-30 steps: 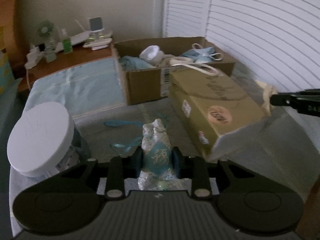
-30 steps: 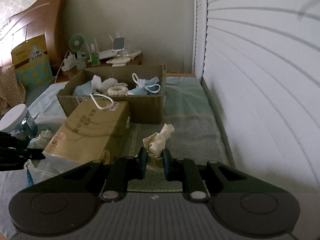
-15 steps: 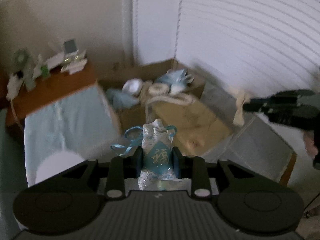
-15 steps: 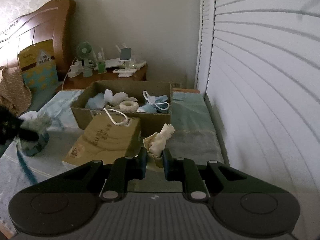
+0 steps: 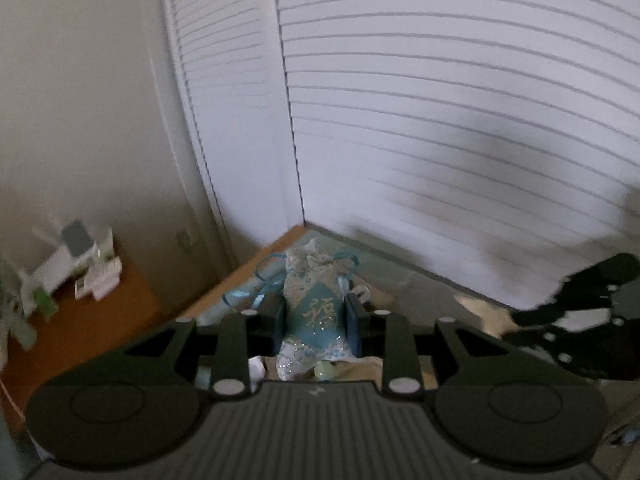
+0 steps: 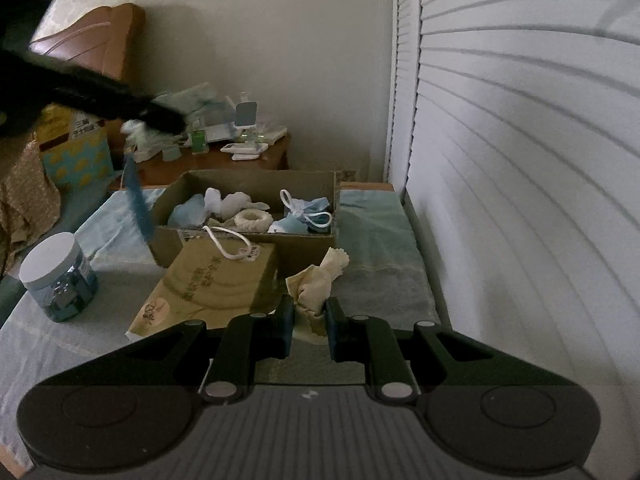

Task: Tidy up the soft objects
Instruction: 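Carry the gift pouch into the box with the left gripper and release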

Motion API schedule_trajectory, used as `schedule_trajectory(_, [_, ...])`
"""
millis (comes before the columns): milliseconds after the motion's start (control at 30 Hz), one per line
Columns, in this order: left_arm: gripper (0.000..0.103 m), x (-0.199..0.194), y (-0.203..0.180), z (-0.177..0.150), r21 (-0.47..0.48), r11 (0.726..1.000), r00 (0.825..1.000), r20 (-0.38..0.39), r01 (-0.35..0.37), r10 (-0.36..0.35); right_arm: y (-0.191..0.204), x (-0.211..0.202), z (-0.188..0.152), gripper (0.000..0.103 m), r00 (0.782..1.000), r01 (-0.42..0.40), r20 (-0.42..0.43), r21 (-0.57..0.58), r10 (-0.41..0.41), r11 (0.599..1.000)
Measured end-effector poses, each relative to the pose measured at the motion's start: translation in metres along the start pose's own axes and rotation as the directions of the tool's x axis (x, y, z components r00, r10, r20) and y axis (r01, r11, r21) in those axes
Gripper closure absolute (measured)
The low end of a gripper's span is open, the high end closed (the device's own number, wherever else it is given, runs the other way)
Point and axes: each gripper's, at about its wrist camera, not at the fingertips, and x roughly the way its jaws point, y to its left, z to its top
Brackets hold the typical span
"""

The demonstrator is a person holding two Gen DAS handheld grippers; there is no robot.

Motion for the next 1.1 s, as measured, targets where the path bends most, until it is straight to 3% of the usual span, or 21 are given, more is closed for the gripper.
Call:
schedule_trajectory(233, [0.074, 0.056, 0.006, 0.02, 0.109, 0.994, 1.0, -0.028, -0.005, 0.008, -0.011, 0.007, 0.0, 0.083, 1.0, 0.018, -0.011, 0.035, -0.018, 0.999])
schedule_trajectory(333, [0.074, 0.075, 0.008, 0.015, 0.109, 0.994, 0.998, -0.056, 0.006, 0.0, -0.015, 0.011, 0.0, 0.083, 1.0, 0.024, -0.019, 0.044, -0.023, 0.999])
schedule_trajectory(400, [0.066, 0.085, 0.01, 0.009, 0.1, 0.995, 0.997, -0.08, 0.007, 0.001, -0.017, 0.015, 0.0, 0.083, 0.999, 0.023, -0.023, 0.049, -0.022, 0.999])
schedule_trajectory(467, [0.038, 0.092, 0.014, 0.0, 0.076, 0.997, 0.994, -0.111, 0.0, 0.009, -0.018, 0.019, 0.001, 0.083, 0.999, 0.021, -0.03, 0.05, -0.019, 0.999])
schedule_trajectory(500, [0.032, 0.092, 0.016, -0.004, 0.054, 0.998, 0.994, -0.112, -0.012, 0.018, -0.018, 0.02, 0.001, 0.083, 0.999, 0.02, -0.03, 0.049, -0.018, 0.999])
schedule_trajectory(600, [0.026, 0.082, 0.023, -0.011, 0.005, 1.0, 0.995, -0.1, -0.009, 0.01, -0.017, 0.022, 0.004, 0.083, 1.0, 0.016, -0.028, 0.045, -0.015, 0.999])
schedule_trajectory(667, [0.016, 0.073, 0.029, -0.014, -0.035, 0.999, 0.995, -0.096, -0.012, 0.008, -0.015, 0.023, 0.006, 0.083, 1.0, 0.012, -0.022, 0.04, -0.011, 0.999])
schedule_trajectory(867, [0.005, 0.038, 0.038, -0.031, -0.122, 0.992, 0.998, -0.056, -0.04, 0.033, -0.009, 0.023, 0.018, 0.083, 1.0, 0.007, -0.002, 0.013, -0.007, 1.0])
schedule_trajectory(1100, [0.002, -0.014, 0.019, -0.059, -0.179, 0.976, 0.993, -0.012, -0.121, 0.121, 0.004, 0.025, 0.036, 0.083, 0.999, -0.019, 0.032, -0.019, 0.02, 1.0])
